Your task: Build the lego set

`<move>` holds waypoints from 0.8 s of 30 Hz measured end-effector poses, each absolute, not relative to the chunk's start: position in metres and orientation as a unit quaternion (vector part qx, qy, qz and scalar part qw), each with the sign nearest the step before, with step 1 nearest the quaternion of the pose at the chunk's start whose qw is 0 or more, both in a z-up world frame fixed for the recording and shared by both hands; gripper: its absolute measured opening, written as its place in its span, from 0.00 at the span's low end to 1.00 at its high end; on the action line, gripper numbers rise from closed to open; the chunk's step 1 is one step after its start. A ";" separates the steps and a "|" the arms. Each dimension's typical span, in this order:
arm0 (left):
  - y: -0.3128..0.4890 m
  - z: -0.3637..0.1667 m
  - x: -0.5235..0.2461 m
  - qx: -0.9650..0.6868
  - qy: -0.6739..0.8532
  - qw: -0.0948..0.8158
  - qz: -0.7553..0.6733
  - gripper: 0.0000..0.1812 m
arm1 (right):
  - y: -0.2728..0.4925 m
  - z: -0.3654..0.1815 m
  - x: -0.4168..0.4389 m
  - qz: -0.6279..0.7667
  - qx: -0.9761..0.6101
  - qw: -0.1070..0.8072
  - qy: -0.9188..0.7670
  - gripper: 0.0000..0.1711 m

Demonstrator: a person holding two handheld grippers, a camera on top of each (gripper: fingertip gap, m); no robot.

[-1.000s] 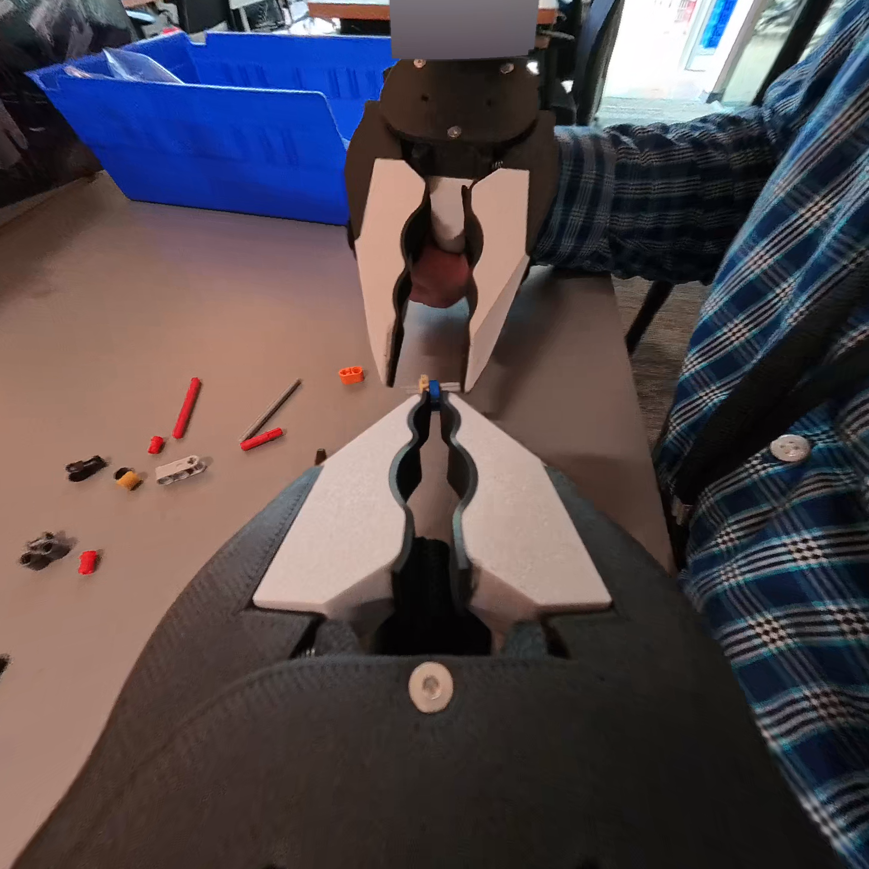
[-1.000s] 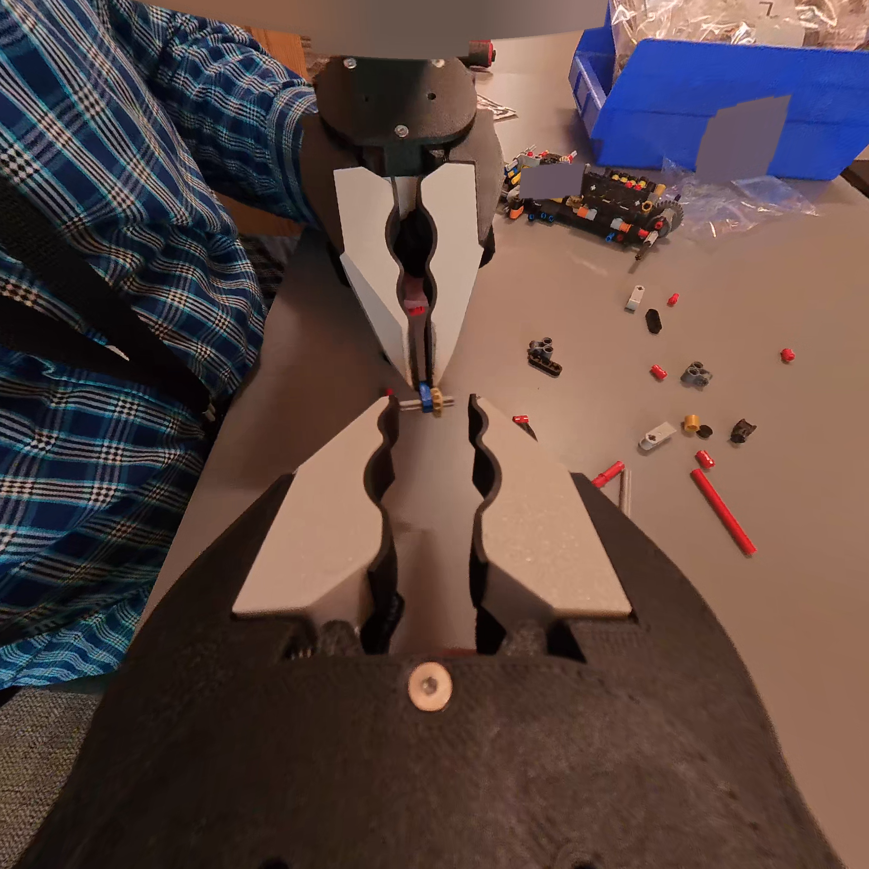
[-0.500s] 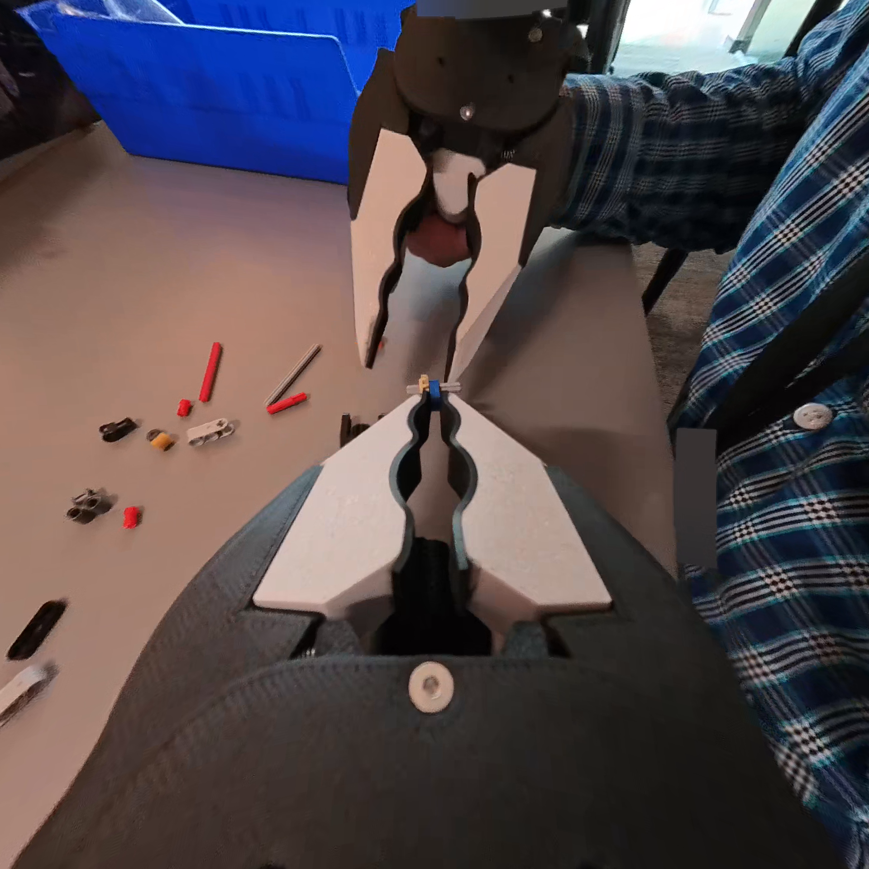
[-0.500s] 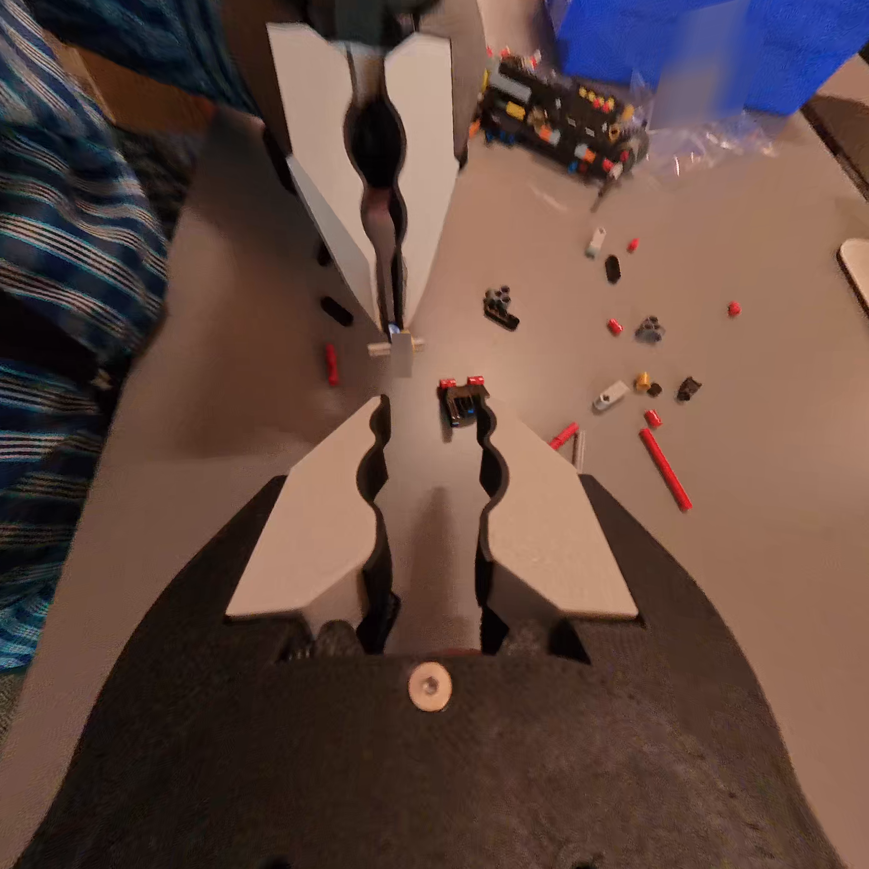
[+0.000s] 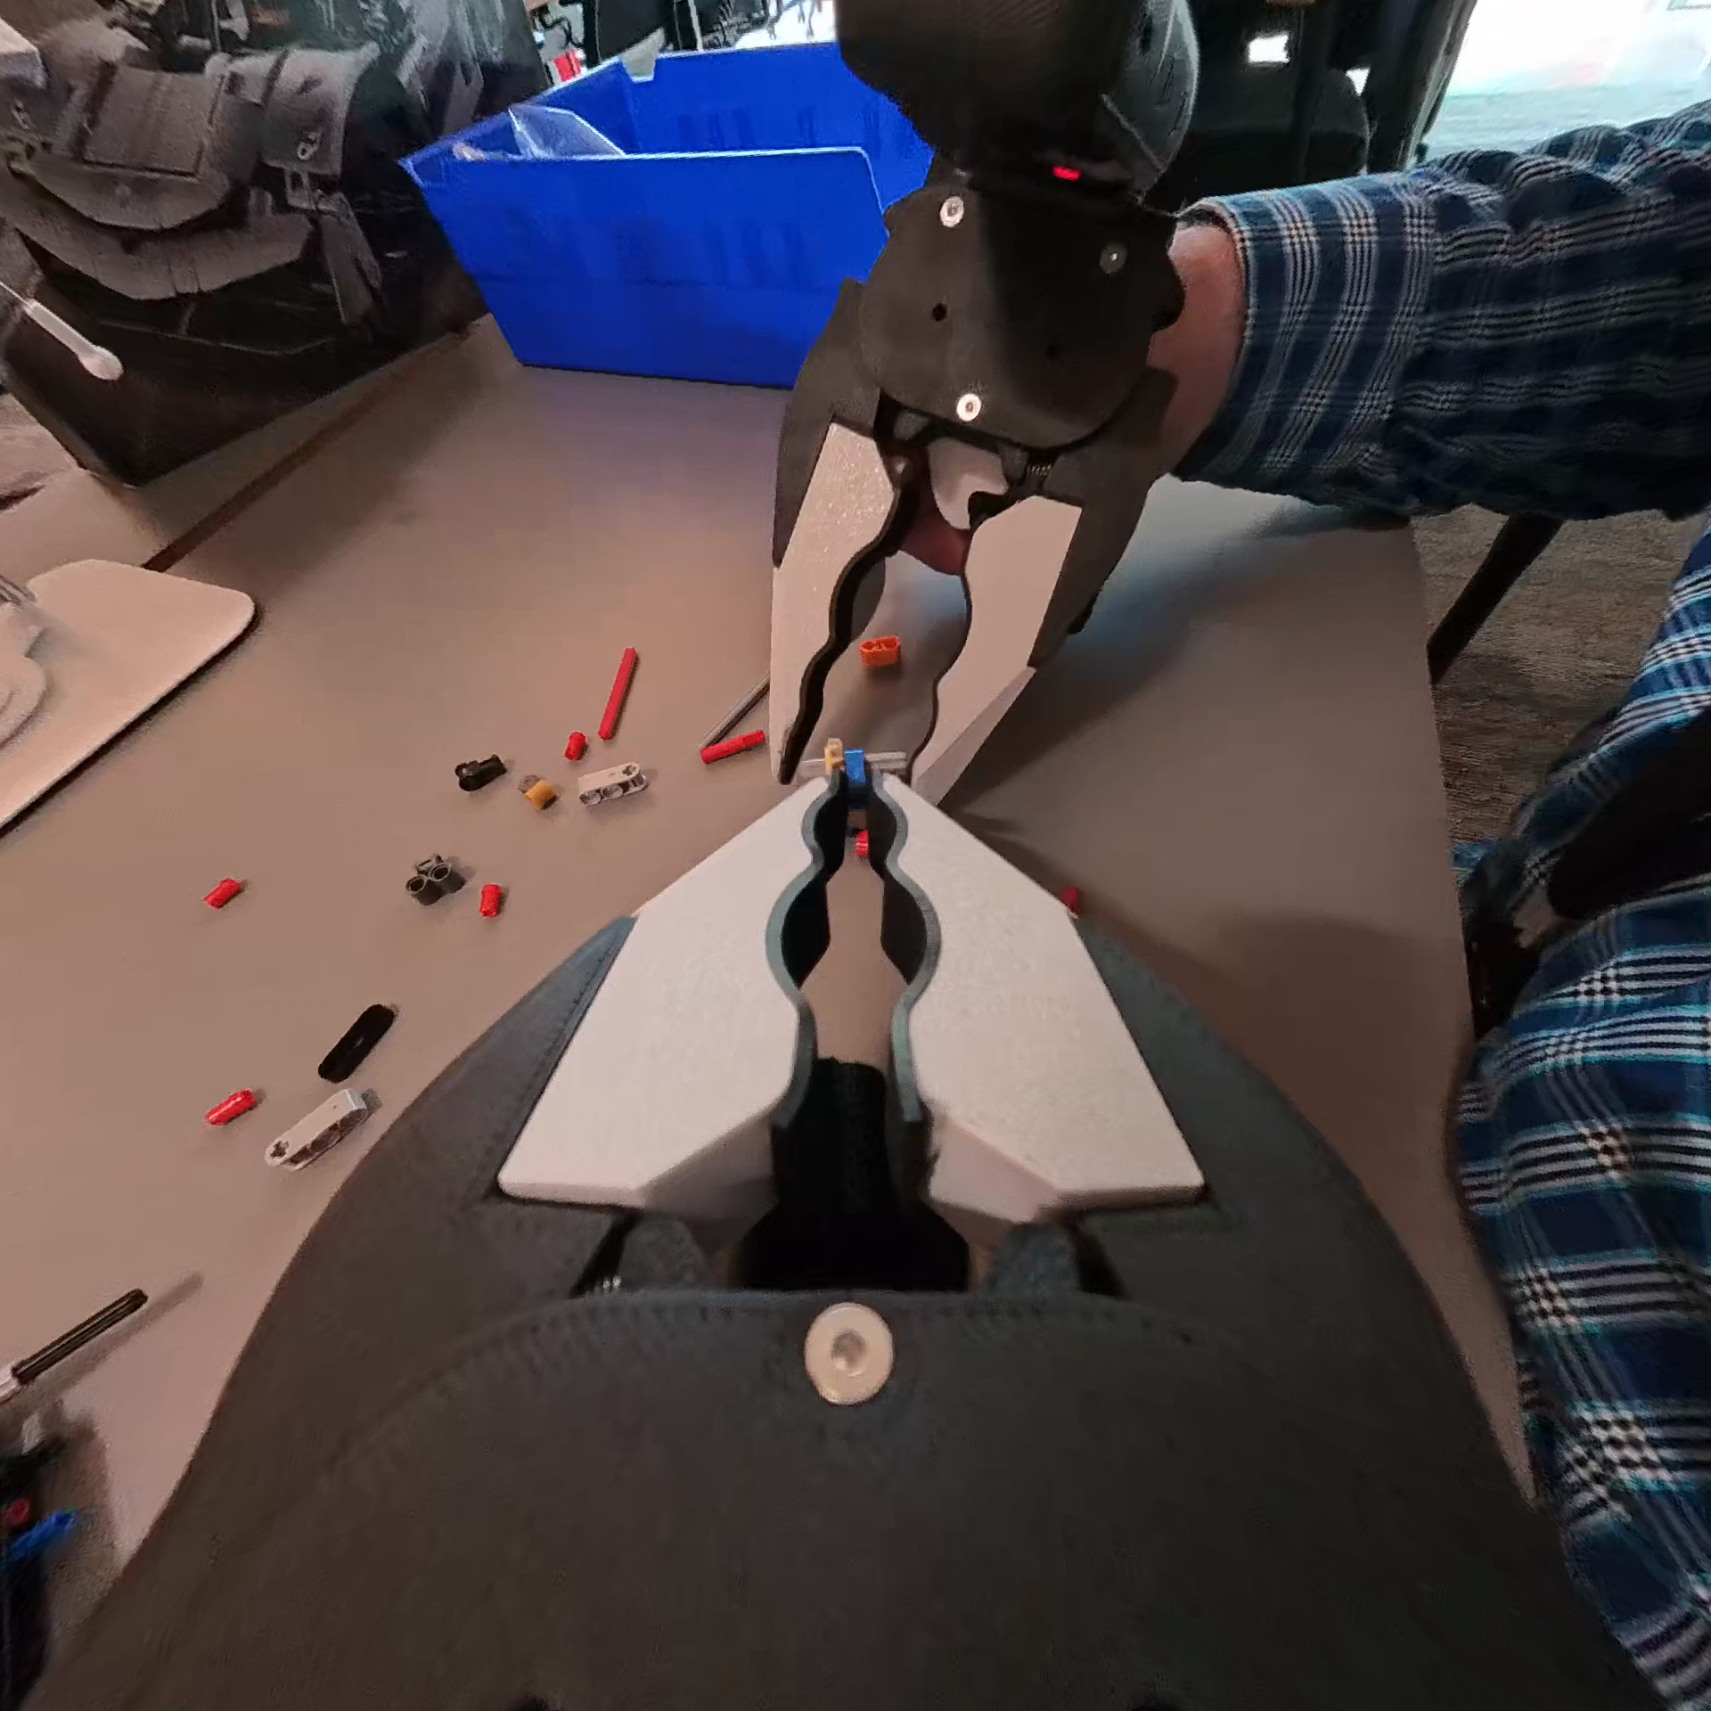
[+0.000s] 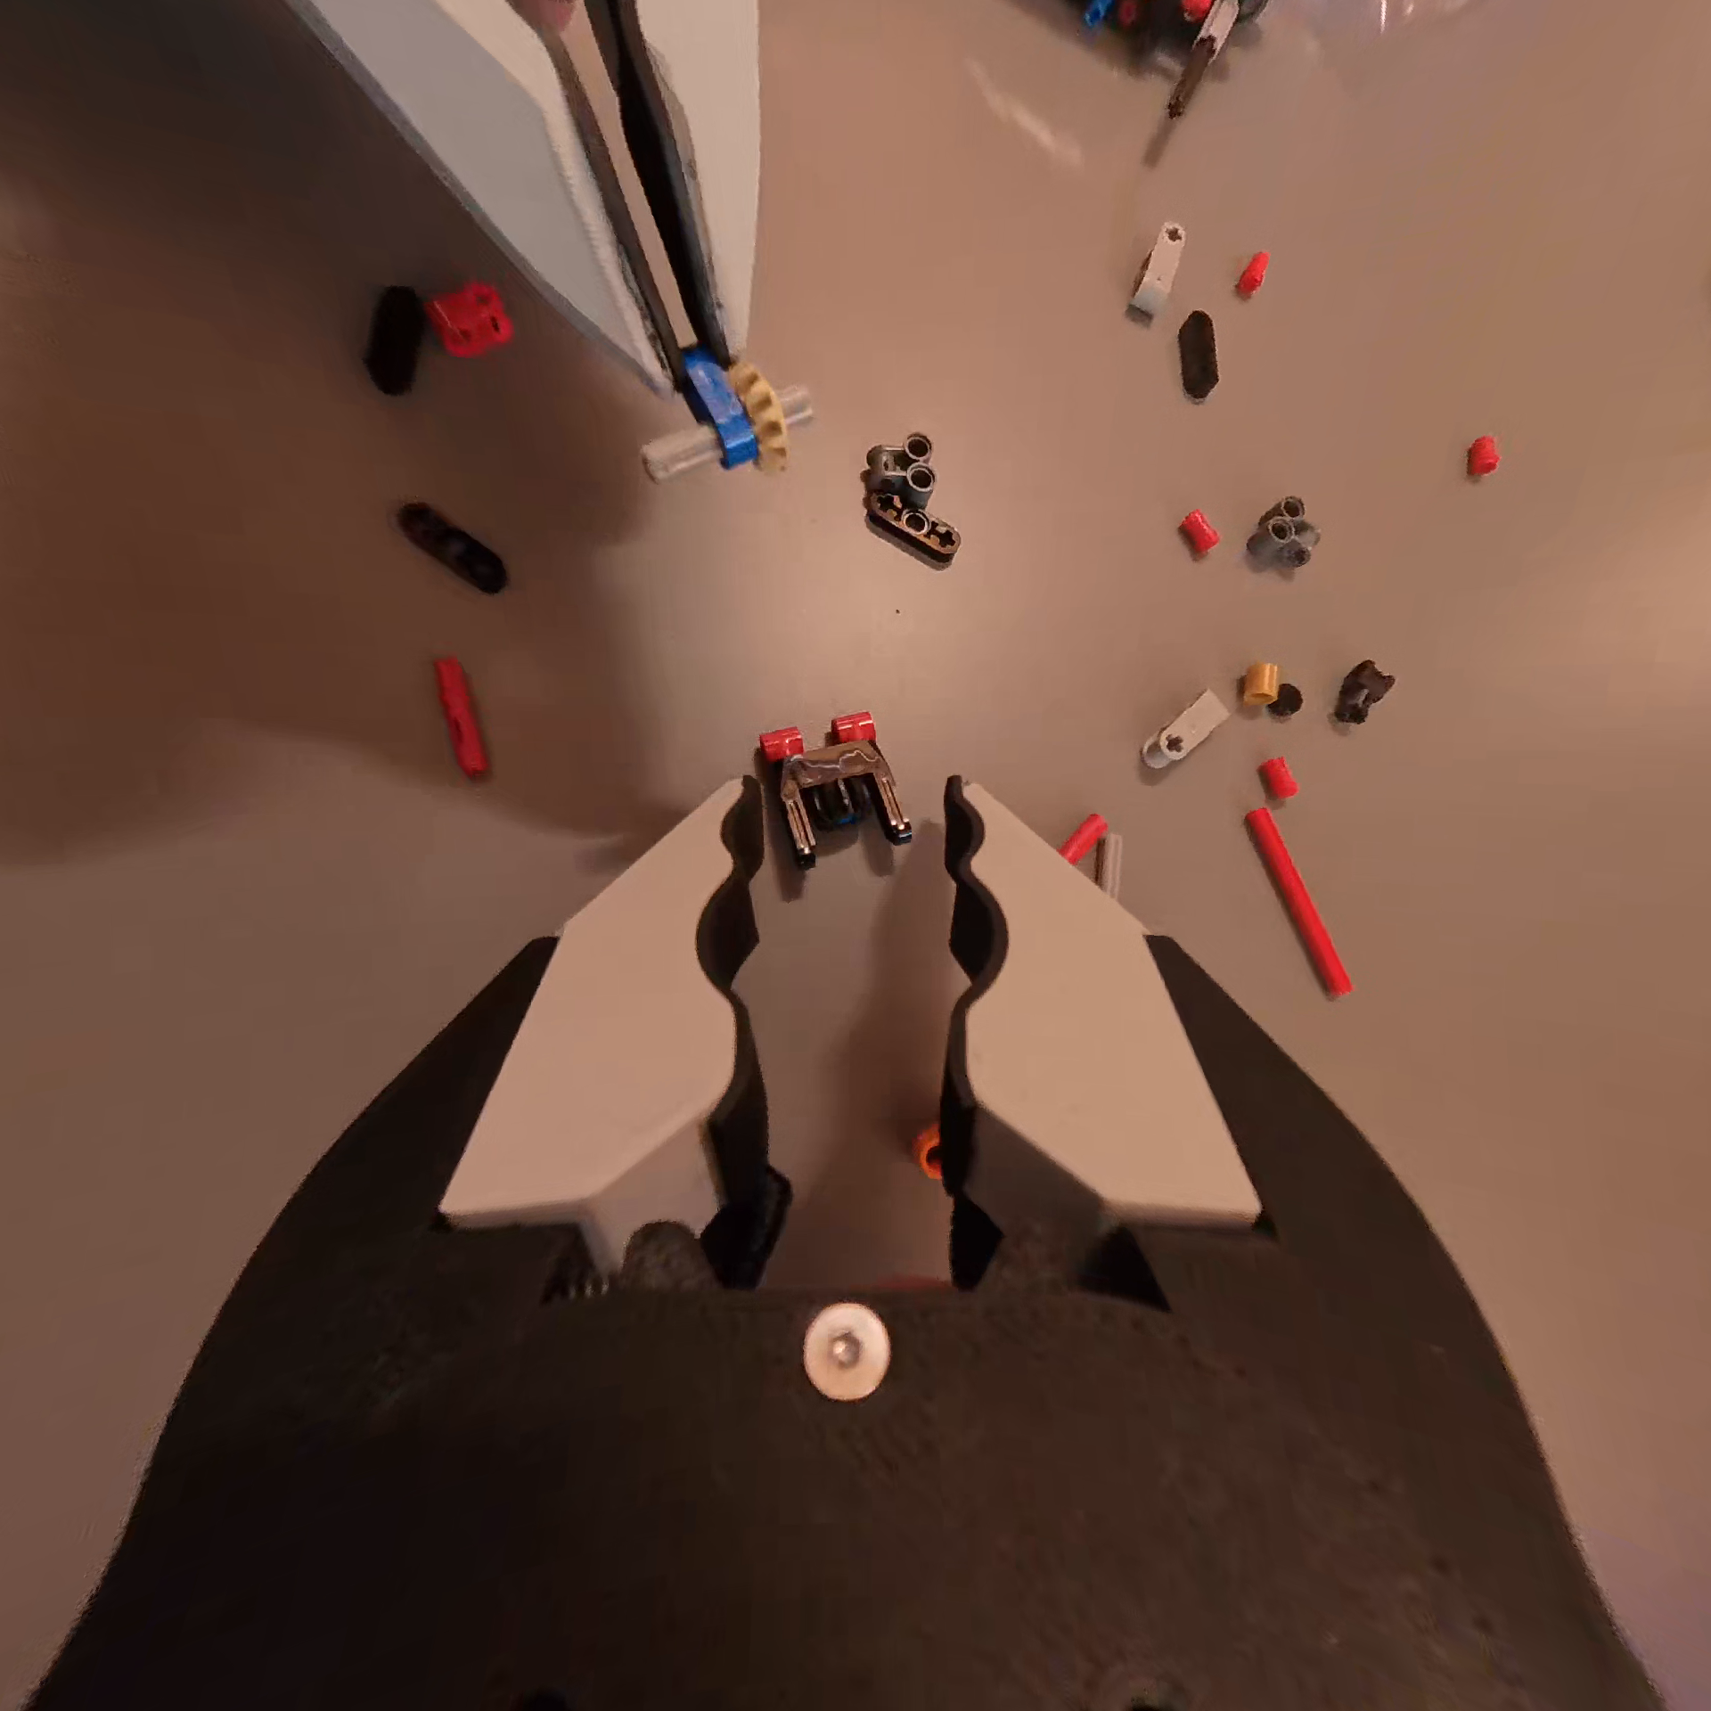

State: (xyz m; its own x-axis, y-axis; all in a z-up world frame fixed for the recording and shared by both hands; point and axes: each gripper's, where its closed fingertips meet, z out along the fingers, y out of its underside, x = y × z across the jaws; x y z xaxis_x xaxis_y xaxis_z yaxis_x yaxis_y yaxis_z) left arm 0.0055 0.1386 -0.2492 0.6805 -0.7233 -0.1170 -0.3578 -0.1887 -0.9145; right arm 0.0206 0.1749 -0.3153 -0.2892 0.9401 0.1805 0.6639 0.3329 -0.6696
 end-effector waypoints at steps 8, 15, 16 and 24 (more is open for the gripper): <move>0.140 -0.241 -0.003 -0.745 0.332 0.545 -0.195 0.01 | 0.173 -0.317 0.025 0.229 -0.555 0.271 -0.752 0.16; 0.147 -0.235 -0.006 -0.735 0.332 0.556 -0.199 0.01 | 0.169 -0.317 0.022 0.225 -0.578 0.273 -0.736 0.16; 0.147 -0.234 -0.006 -0.734 0.332 0.557 -0.200 0.01 | 0.168 -0.317 0.021 0.225 -0.579 0.273 -0.735 0.15; 0.146 -0.229 -0.015 -0.732 0.320 0.566 -0.203 0.01 | 0.159 -0.317 0.020 0.225 -0.587 0.263 -0.732 0.15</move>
State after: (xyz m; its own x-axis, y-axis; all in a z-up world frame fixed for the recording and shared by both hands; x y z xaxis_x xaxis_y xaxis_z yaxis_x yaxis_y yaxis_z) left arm -0.0153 0.1465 -0.2288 0.7123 -0.6989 -0.0651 -0.2385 -0.1537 -0.9589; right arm 0.0199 0.1594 -0.3171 -0.1719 0.9778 0.1194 0.7413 0.2082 -0.6380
